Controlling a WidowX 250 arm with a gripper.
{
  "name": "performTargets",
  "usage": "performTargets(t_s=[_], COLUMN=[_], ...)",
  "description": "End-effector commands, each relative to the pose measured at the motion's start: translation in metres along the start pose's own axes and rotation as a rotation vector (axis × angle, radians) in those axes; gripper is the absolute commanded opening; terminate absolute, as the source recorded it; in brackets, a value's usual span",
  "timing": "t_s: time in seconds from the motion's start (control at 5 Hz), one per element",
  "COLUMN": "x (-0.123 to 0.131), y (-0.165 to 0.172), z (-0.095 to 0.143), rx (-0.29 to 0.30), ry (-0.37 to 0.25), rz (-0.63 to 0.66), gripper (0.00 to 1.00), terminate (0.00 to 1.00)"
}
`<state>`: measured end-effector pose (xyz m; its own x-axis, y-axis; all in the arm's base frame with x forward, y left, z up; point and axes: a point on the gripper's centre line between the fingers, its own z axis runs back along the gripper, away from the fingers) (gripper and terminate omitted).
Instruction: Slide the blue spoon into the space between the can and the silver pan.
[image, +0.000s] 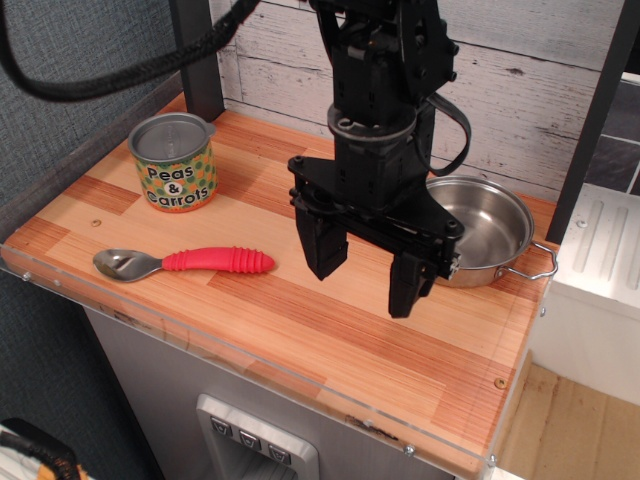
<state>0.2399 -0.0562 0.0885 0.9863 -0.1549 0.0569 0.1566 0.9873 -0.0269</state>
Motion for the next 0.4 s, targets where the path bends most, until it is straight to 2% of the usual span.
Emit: performTargets(t_s=[0.0,0.2], x=[0.0,0.006], y=[0.0,0.029], z=[0.0,0.001], rx=[0.0,0.012], ry=[0.0,0.036], rz=[0.0,-0.202], gripper=[1.0,1.0], terminate=[0.0,0.0])
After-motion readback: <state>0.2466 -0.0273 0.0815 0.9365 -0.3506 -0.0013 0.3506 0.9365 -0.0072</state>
